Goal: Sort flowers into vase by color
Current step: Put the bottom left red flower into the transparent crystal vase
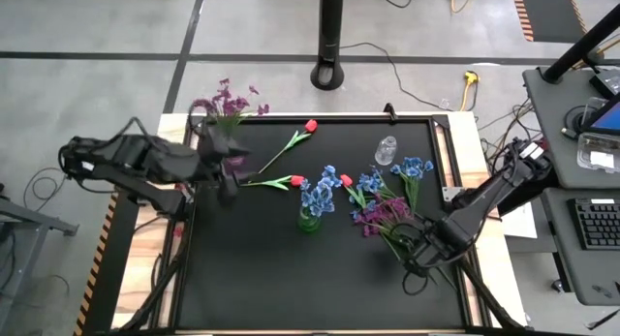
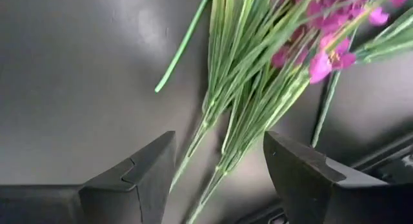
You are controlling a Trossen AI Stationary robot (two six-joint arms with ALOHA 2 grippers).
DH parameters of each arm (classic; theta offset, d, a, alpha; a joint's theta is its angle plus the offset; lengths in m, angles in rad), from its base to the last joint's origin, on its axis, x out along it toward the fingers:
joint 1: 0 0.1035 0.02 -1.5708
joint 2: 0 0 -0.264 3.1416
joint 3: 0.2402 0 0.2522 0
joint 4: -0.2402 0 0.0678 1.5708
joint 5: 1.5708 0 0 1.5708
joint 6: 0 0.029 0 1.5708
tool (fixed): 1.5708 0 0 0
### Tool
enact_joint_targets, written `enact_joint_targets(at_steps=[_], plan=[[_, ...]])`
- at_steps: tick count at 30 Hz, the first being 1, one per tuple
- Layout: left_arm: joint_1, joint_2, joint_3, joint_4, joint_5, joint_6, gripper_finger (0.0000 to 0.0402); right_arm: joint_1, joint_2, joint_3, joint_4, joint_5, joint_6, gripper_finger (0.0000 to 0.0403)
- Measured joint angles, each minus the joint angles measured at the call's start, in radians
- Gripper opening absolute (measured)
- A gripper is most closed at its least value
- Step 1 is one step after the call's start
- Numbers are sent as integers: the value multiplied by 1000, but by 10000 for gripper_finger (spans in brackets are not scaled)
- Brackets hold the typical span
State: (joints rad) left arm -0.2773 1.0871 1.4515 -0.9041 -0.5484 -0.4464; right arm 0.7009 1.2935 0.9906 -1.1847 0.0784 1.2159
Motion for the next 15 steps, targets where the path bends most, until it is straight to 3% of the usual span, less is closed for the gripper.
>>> enact_joint_targets(at_steps=[7,15], plan=[[-153,99,-12,-72,-66,-135,287,85,-5,-9,27,70,131,226],[-283,223,-13,-97,-60,-247,287,113,17,-9,78,85,164,226]])
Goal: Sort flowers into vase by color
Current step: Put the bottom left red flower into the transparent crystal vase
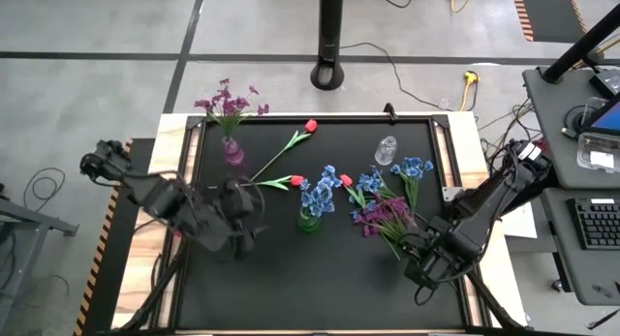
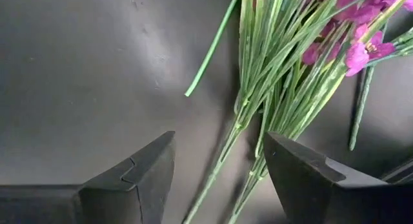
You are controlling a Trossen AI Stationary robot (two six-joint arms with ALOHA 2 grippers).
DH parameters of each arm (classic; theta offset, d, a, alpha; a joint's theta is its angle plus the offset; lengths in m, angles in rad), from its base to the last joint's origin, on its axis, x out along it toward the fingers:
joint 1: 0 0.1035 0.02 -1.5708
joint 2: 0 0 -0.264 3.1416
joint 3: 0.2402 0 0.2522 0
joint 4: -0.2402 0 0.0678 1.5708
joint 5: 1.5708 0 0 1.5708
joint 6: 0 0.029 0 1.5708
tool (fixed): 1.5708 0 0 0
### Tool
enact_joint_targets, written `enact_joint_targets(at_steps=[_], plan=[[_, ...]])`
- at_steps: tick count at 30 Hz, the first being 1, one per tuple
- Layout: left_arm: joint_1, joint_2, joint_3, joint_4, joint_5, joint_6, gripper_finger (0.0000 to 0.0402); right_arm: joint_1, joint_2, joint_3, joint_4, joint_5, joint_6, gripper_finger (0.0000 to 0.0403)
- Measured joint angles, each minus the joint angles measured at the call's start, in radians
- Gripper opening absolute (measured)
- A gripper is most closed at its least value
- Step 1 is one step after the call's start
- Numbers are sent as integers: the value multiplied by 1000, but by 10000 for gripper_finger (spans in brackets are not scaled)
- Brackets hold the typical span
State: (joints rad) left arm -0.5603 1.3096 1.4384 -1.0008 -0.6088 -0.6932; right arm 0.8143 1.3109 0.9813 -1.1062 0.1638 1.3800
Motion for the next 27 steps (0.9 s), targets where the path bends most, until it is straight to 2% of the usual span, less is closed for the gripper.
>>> enact_joint_targets(at_steps=[10,20,27], plan=[[-135,187,0,-21,26,-38,287,0,-1,0,52,72,-59,266],[-135,413,-1,-158,46,-49,284,-1,-1,0,63,110,-99,285],[-122,457,-1,-176,27,-3,264,-1,-1,0,67,116,-136,285]])
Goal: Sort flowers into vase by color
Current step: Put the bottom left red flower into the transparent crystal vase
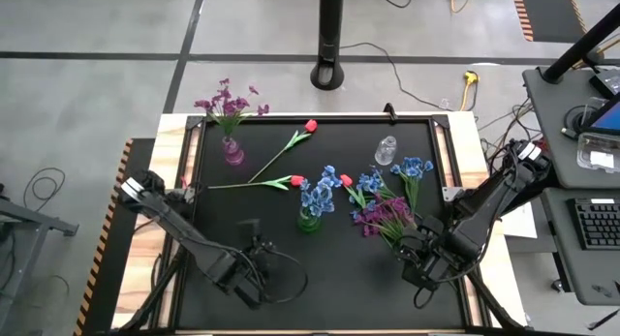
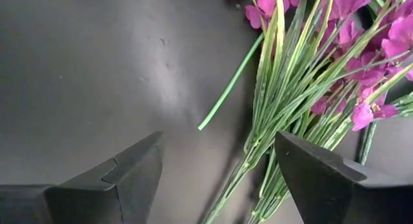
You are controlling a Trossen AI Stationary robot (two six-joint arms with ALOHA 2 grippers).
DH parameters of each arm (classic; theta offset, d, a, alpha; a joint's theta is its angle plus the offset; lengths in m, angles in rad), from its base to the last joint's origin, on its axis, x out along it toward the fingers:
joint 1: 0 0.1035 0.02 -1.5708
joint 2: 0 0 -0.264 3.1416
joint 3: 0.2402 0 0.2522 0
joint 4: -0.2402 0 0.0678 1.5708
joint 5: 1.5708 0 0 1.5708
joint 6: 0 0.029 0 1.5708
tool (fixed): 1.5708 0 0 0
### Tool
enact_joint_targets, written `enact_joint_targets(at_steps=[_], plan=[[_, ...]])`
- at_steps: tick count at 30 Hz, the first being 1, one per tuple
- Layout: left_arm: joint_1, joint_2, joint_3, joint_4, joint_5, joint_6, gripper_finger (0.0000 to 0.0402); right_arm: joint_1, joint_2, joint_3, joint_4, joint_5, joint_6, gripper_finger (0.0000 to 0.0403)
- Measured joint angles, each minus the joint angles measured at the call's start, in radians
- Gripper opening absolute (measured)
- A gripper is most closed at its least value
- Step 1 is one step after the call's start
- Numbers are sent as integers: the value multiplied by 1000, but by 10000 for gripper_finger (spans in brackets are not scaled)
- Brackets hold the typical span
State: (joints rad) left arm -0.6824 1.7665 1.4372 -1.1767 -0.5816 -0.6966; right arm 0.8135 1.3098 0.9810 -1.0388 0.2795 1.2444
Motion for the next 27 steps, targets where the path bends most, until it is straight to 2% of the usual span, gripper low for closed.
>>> enact_joint_targets(at_steps=[7,18,25,27], plan=[[42,-102,-73,65,-7,108,226,0,0,0,5,11,-1,284],[238,-403,-491,430,15,266,196,0,0,0,7,11,-6,283],[366,-474,-700,584,23,446,196,-1,0,0,7,23,-9,283],[422,-482,-740,624,61,475,196,-1,0,0,7,35,-11,283]])
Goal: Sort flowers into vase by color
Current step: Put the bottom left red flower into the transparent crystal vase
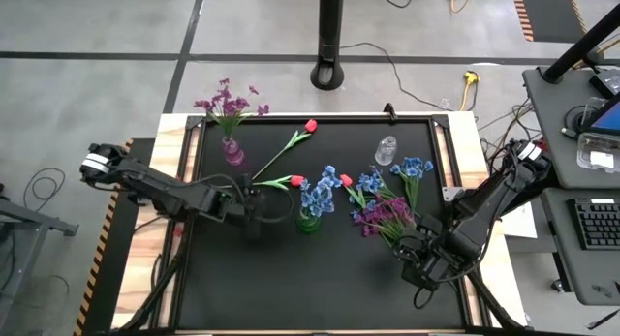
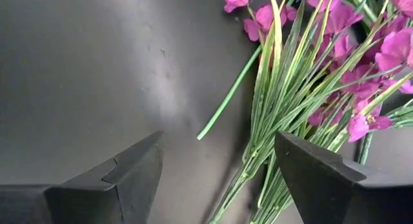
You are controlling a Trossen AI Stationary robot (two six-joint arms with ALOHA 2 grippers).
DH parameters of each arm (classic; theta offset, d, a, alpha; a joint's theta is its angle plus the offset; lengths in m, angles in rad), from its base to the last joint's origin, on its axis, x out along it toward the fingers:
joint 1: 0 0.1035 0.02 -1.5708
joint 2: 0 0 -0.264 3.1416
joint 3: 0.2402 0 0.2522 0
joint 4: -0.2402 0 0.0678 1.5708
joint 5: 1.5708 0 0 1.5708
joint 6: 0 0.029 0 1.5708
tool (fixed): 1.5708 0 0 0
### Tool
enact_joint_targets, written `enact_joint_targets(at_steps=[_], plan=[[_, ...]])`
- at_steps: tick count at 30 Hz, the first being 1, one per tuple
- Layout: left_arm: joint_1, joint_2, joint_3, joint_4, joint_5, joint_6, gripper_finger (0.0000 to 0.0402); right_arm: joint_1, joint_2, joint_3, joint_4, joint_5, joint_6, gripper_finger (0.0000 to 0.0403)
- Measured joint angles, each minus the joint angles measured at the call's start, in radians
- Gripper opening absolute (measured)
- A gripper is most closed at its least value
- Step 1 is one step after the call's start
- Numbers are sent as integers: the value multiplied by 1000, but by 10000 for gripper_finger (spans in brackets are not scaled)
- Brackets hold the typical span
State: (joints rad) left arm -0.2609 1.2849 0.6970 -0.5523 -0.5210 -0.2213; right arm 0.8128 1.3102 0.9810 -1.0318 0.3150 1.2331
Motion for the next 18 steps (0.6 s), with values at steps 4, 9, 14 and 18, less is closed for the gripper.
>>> enact_joint_targets(at_steps=[4,9,14,18], plan=[[113,1,-61,133,124,90,196,-2,0,0,0,1,0,283],[237,20,-93,228,236,231,196,-21,0,0,-1,10,-2,283],[323,33,-91,230,295,307,193,-36,0,0,-1,28,-3,283],[349,54,-90,231,228,340,186,-37,0,0,-1,37,-3,283]])
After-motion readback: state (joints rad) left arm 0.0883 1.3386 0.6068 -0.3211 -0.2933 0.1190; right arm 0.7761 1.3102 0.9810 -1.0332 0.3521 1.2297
